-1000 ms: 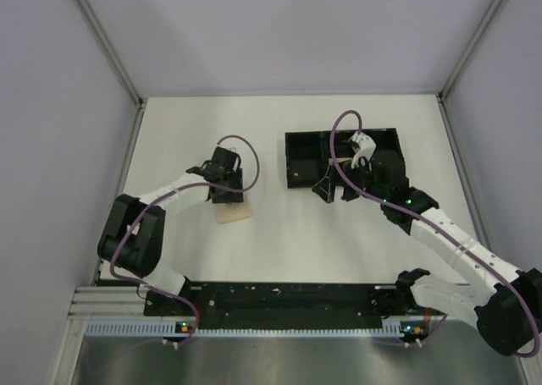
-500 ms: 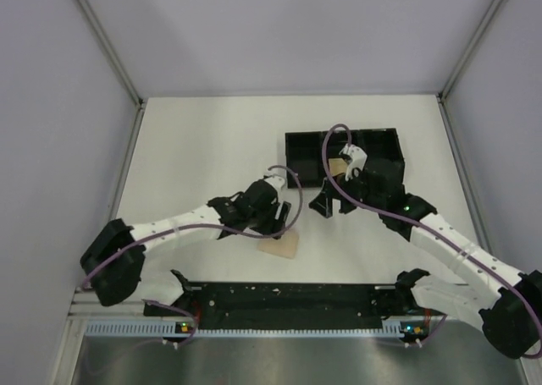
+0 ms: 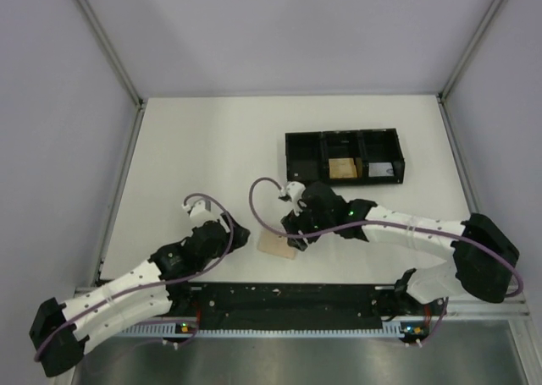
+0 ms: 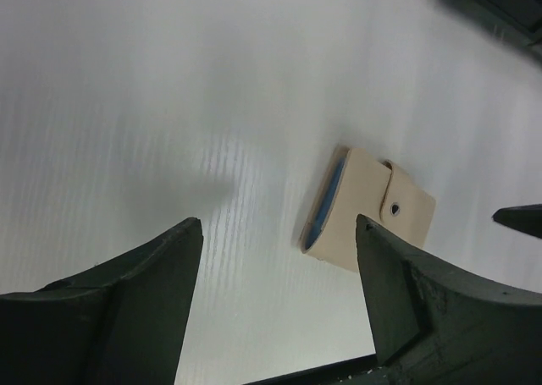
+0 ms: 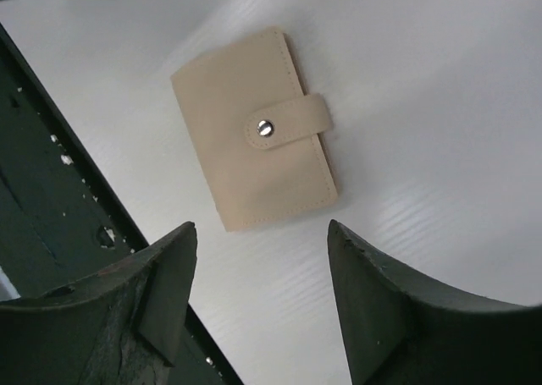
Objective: Take the credit cards out of the card holder
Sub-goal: Move the card holder to the center of the board, then open the card holder at the center of the board.
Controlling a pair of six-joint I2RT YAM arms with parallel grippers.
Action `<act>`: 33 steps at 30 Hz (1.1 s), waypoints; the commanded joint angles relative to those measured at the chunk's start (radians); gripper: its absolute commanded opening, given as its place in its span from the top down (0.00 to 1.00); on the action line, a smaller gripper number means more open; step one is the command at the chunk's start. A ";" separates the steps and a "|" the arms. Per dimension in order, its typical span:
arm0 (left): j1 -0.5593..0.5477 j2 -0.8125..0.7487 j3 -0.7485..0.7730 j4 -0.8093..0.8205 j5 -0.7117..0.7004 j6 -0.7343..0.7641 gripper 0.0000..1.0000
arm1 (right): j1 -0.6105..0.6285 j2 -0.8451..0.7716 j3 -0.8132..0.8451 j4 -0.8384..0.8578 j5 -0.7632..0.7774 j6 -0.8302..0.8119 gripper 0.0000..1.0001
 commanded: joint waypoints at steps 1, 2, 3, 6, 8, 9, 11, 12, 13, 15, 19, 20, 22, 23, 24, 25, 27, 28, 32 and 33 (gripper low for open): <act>0.000 -0.091 0.019 -0.042 -0.122 -0.108 0.23 | 0.108 0.126 0.144 -0.015 0.151 -0.115 0.39; 0.000 -0.103 0.026 -0.067 -0.136 -0.111 0.23 | 0.128 0.161 0.162 -0.018 0.176 -0.131 0.40; 0.000 -0.114 0.031 -0.095 -0.150 -0.114 0.22 | 0.145 0.193 0.185 -0.018 0.188 -0.147 0.41; 0.000 -0.143 0.037 -0.132 -0.167 -0.118 0.22 | 0.178 0.271 0.237 -0.025 0.222 -0.164 0.47; 0.000 -0.144 0.036 -0.141 -0.173 -0.125 0.22 | 0.185 0.313 0.260 -0.028 0.239 -0.199 0.49; 0.000 -0.143 0.034 -0.139 -0.172 -0.127 0.22 | 0.190 0.328 0.270 -0.030 0.248 -0.202 0.50; -0.002 -0.140 0.032 -0.136 -0.170 -0.125 0.22 | 0.188 0.354 0.282 -0.033 0.263 -0.208 0.50; 0.000 -0.134 0.032 -0.135 -0.169 -0.125 0.22 | 0.191 0.370 0.288 -0.036 0.271 -0.210 0.51; 0.000 -0.132 0.032 -0.130 -0.166 -0.121 0.22 | 0.190 0.387 0.294 -0.039 0.276 -0.213 0.53; 0.000 -0.123 0.032 -0.119 -0.161 -0.110 0.22 | 0.191 0.408 0.299 -0.050 0.297 -0.217 0.55; 0.000 -0.103 0.048 -0.099 -0.147 -0.069 0.22 | 0.199 0.443 0.300 -0.061 0.323 -0.219 0.58; -0.002 -0.091 0.054 -0.099 -0.147 -0.062 0.22 | 0.201 0.448 0.299 -0.061 0.328 -0.219 0.61; 0.000 -0.068 0.066 -0.099 -0.138 -0.052 0.22 | 0.201 0.456 0.302 -0.061 0.345 -0.213 0.67; -0.002 -0.055 0.071 -0.093 -0.129 -0.045 0.22 | 0.201 0.457 0.302 -0.062 0.355 -0.208 0.71; -0.002 -0.042 0.075 -0.083 -0.118 -0.036 0.22 | 0.201 0.456 0.303 -0.064 0.369 -0.202 0.78; -0.002 -0.034 0.077 -0.072 -0.106 -0.030 0.22 | 0.201 0.454 0.303 -0.064 0.383 -0.196 0.81; -0.002 -0.011 0.078 -0.037 -0.072 -0.016 0.23 | 0.201 0.450 0.305 -0.071 0.423 -0.178 0.95; -0.002 0.003 0.077 -0.014 -0.045 0.000 0.23 | 0.199 0.450 0.306 -0.079 0.446 -0.141 1.00; -0.002 0.078 0.082 0.083 0.046 0.033 0.22 | 0.187 0.430 0.306 -0.113 0.464 -0.005 1.00; -0.003 0.104 0.083 0.106 0.066 0.036 0.22 | 0.182 0.413 0.303 -0.119 0.463 0.040 1.00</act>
